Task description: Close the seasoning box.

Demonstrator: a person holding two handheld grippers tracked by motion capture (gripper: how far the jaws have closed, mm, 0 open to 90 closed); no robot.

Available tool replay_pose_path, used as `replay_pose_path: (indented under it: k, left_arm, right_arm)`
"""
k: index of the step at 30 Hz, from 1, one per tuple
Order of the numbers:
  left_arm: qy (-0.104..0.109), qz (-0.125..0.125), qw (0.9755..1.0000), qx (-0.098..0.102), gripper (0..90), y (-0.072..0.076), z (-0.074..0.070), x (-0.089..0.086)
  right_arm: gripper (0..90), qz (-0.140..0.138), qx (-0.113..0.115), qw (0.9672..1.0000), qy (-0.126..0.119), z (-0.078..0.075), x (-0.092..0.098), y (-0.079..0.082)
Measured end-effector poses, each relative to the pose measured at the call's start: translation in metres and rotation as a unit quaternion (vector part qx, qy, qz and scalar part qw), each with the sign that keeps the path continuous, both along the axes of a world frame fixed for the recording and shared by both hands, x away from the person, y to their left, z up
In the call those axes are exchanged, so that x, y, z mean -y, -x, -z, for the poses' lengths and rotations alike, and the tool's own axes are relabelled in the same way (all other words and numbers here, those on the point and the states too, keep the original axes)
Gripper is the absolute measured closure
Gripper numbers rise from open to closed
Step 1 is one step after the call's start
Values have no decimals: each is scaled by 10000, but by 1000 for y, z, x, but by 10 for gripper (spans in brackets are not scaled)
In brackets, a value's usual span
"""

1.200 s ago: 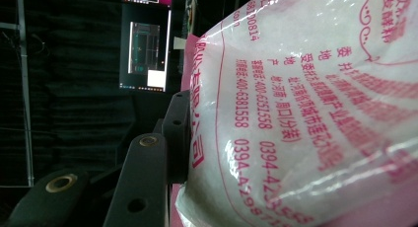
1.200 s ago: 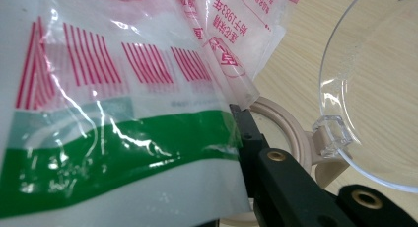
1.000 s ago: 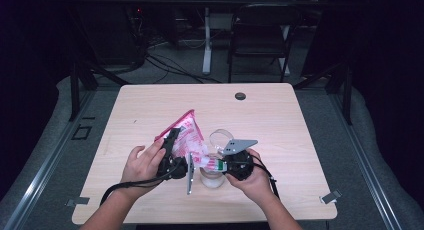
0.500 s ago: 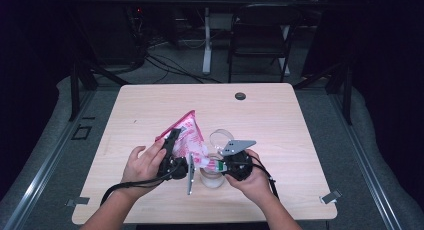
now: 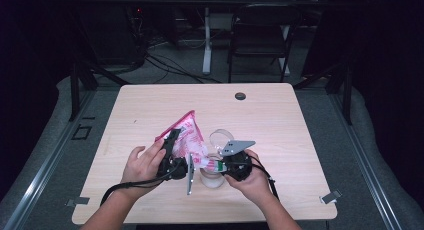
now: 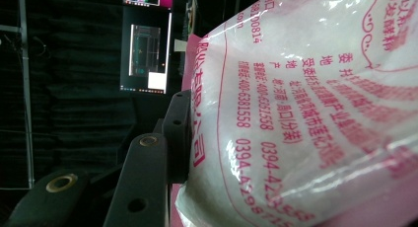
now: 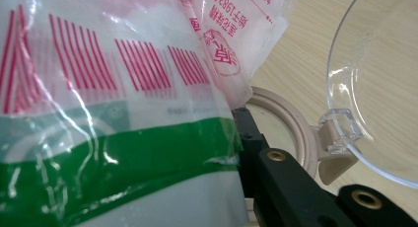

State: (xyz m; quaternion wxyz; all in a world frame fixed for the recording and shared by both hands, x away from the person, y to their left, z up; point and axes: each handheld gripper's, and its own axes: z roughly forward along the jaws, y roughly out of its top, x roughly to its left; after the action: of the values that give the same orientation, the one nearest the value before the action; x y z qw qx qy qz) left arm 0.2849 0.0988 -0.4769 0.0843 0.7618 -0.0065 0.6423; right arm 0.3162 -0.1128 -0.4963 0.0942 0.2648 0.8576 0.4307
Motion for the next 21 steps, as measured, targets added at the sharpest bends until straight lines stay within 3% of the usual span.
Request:
replay_pose_path:
  k: [21]
  left_arm:
    - [-52, 28, 10000, 75, 622, 1, -4, 2]
  right_arm:
    - [900, 13, 6, 10000, -6, 0, 0, 0]
